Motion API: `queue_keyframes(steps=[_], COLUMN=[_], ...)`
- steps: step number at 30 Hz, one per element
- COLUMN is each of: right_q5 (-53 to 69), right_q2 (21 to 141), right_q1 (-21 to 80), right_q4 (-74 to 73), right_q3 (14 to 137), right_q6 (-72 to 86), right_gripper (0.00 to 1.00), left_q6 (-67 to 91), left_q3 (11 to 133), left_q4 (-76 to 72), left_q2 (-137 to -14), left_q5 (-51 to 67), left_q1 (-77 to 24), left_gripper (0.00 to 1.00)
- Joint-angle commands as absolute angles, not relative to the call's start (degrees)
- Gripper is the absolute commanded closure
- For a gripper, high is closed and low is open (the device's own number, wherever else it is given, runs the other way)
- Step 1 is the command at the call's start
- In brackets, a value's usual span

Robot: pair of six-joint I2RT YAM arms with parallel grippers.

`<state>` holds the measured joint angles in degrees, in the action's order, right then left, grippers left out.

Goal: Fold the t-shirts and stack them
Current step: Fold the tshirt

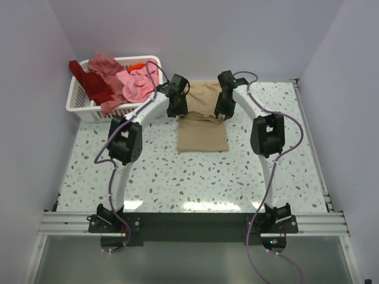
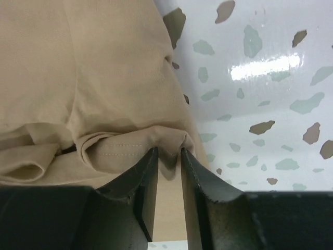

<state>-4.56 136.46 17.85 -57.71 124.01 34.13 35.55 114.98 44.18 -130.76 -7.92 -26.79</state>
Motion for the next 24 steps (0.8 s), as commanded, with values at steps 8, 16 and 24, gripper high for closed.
queue_keyframes(steps=[8, 16, 24], right_q5=[-1.0, 2.5, 5.2], right_q2=[127.9, 115.6, 108.2], right_q1=[15.0, 15.2, 15.3], right_q4=[-55.3, -49.4, -42.5], right_q3=[130.5, 105.5, 86.1], right_q6=[33.4, 31.4, 31.8], right_gripper=[0.32, 0.32, 0.32], left_q6=[31.1, 30.1, 30.8], left_q3=[119.0, 97.3, 82.4], left_q4=[41.1, 34.5, 29.1], left_q2=[-124.2, -111.9, -106.4], left_q5=[-5.2, -1.4, -0.3], left_q1=[-26.2, -27.2, -29.9], left_gripper=[0.21, 0.2, 0.2])
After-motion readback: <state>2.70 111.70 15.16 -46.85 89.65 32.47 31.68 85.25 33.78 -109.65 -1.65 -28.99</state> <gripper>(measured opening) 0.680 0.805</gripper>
